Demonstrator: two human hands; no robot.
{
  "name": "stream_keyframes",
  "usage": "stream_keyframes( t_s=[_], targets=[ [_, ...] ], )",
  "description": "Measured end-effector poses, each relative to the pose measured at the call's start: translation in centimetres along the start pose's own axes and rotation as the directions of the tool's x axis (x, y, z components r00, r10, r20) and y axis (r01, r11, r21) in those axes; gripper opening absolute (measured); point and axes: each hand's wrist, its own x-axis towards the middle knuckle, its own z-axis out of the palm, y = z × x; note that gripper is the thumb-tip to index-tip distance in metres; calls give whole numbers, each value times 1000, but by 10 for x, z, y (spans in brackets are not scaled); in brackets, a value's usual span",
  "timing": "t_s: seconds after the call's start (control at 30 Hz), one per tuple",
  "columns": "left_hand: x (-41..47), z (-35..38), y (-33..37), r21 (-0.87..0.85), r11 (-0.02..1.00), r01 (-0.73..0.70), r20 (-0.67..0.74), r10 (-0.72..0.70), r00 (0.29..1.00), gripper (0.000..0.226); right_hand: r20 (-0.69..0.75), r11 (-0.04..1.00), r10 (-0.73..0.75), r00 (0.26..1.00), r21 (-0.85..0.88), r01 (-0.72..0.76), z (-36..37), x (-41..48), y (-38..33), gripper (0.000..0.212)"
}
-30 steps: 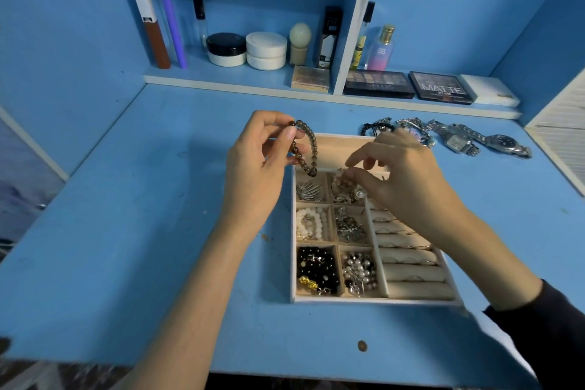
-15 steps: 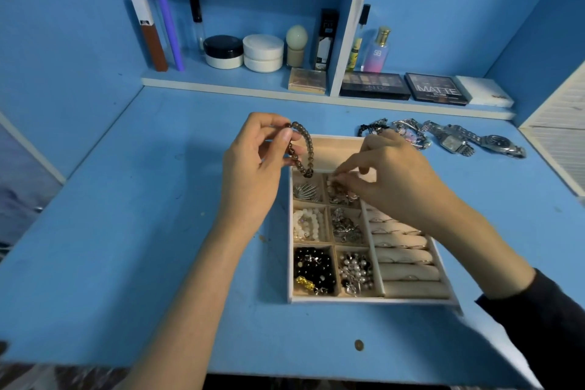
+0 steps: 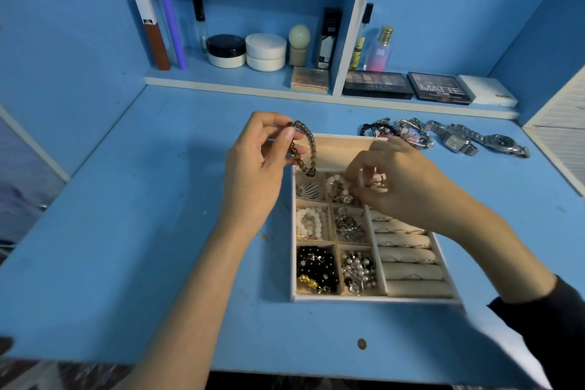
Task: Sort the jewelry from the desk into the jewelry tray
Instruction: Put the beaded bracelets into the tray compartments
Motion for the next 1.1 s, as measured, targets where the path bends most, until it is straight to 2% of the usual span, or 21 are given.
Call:
stream_keyframes(
  t_s=[0.1,0.23,0.37,0.47,0.63,0.73,0.83,1.0,1.1],
  targets=[
    [0,1,0,1,1000,-3,2,3,1000,11,-25,997,5,1000,74,-3,-3,1,-1,26],
    [0,1,0,-4,1000,-5,2,5,1000,11,-43,990,-68,997,120,73,0,2,-9,13],
    [0,0,1,8,1000,-7,3,7,1000,9,-144,989,49,988,143,-28,-3,4,-7,5],
    [0,0,1,11,1000,-4,4,4,1000,9,-252,993,79,964,100,-55,-2,4,-9,6],
    [0,0,0,18,1000,-15,9,15,1000,10,-361,998,-45,931,-64,24,2,0,-12,14],
    [0,0,1,16,1000,-14,5,14,1000,10,-282,984,-146,948,-144,109,8,-4,-15,19],
    [0,0,1,8,1000,-13,5,13,1000,9,-183,978,-187,965,-129,165,13,-10,-13,15],
    [-1,0,2,2,1000,-12,8,12,1000,8,-24,977,-178,984,-126,173,11,-12,-16,18],
    [-1,0,2,3,1000,-11,7,11,1000,7,-16,983,-160,987,-91,158,7,-12,-20,26]
  ],
)
